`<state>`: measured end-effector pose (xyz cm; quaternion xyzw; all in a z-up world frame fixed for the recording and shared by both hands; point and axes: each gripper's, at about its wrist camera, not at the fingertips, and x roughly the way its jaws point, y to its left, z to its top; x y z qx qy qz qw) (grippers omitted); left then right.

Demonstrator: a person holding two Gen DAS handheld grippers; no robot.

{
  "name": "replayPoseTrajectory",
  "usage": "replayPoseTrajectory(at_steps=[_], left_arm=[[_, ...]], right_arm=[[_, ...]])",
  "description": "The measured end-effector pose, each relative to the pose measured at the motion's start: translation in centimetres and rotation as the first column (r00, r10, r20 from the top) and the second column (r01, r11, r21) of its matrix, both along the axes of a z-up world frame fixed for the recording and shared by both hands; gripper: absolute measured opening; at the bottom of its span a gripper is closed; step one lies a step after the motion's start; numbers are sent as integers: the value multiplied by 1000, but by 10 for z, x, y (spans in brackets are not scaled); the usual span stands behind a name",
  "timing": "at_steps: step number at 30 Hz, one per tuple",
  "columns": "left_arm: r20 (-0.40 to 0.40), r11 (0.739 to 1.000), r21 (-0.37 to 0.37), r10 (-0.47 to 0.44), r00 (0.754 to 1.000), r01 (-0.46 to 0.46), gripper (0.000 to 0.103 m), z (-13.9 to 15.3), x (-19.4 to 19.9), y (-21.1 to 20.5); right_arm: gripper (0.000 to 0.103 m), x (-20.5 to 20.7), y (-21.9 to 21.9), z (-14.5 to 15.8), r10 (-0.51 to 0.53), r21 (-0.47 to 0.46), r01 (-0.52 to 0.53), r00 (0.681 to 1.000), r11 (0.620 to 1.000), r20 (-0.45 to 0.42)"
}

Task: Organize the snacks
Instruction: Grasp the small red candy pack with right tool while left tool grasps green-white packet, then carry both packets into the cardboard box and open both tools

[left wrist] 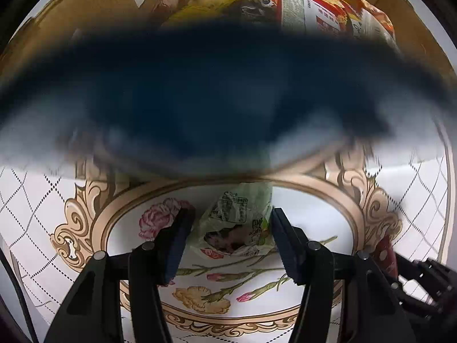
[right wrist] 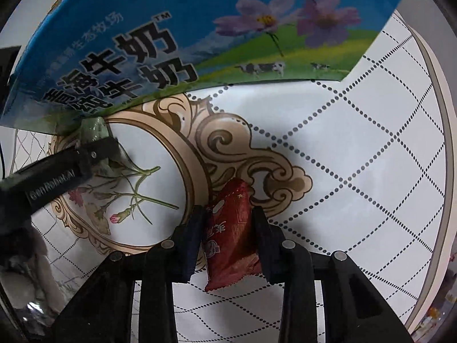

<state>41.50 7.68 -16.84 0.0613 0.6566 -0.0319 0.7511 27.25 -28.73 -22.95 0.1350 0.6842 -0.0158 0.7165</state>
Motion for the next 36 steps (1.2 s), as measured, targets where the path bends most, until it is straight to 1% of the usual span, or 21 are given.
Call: replayPoseTrajectory(at_steps=[4,8,12,15,19,21,22,23,26,27,29,30,31,32,34,36], left_arm=[[-28,1000,-28,4,1000,-5,55,-2,-31,6],[-117,996,-84,18,993,-28,55,-11,-81,20],[-219,988,-132,47,975,-78,55,-26,-127,36],[-270,983,-148,62,961,-105,55,-43,-150,42],[-291,982,-151,69,954,-117,56,-57,-151,42],[-300,984,-140,59,952,-105,56,-65,-147,40],[-304,985,-137,57,951,-102,56,-71,-148,46],[-307,987,-130,49,950,-93,56,-79,-136,42],[-302,991,-114,30,953,-67,56,-86,-134,34],[-298,992,-109,31,954,-66,56,-87,-135,34],[-291,994,-98,27,956,-58,56,-89,-140,28],[-286,994,-92,27,958,-56,56,-88,-141,25],[-282,995,-89,26,959,-53,55,-87,-144,8],[-277,995,-88,26,960,-53,55,-83,-142,3],[-273,995,-93,20,962,-47,55,-74,-152,0],[-268,993,-108,17,963,-48,55,-67,-155,1]], right_arm=[[37,2,3,1,15,24,-14,1000,1000,-15],[37,-17,11,-6,42,52,-40,998,998,-40],[37,-44,11,-16,65,104,-54,992,993,-107],[37,-65,16,-28,92,110,-76,984,991,-151],[37,-75,21,-42,103,106,-84,977,991,-188],[37,-75,22,-43,106,95,-89,976,991,-189],[37,-74,25,-45,109,89,-94,976,992,-190],[37,-79,28,-48,112,84,-97,975,992,-192],[38,-81,34,-54,116,74,-103,973,992,-200],[38,-81,35,-55,117,70,-105,972,992,-201],[38,-75,58,-69,120,63,-109,972,992,-204],[38,-75,57,-71,120,62,-109,972,992,-203],[37,-75,60,-72,117,70,-105,972,992,-203],[37,-79,63,-76,122,66,-111,972,992,-199],[34,-80,67,-76,131,63,-121,974,991,-187],[33,-84,67,-69,137,71,-126,975,989,-174]])
